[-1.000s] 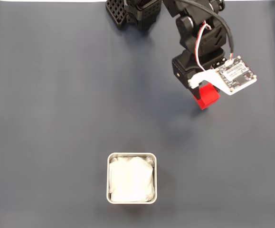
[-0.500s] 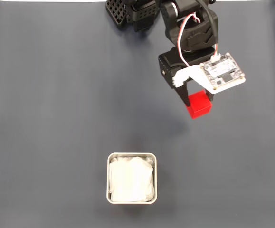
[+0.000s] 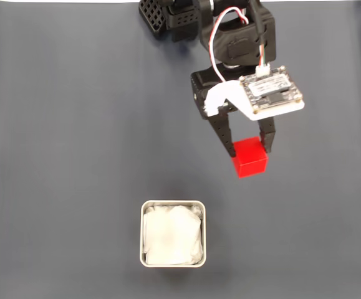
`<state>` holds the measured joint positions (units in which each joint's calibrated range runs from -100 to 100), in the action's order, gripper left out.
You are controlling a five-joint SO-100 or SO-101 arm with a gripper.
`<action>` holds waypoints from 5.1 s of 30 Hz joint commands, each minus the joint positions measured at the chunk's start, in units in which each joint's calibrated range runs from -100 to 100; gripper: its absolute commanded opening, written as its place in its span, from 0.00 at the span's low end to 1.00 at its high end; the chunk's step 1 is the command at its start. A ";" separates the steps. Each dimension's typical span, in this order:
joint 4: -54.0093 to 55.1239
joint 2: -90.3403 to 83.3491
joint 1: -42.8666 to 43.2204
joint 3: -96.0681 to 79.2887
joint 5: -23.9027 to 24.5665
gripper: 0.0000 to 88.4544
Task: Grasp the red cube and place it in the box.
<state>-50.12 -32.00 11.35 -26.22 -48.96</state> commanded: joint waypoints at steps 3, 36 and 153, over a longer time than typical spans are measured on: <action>-0.29 1.76 -2.26 6.97 -0.29 0.02; 5.53 22.38 -12.91 24.30 -0.05 0.02; 13.23 22.82 -16.82 18.28 -1.42 0.55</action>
<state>-37.87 -4.91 -4.75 -8.14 -50.62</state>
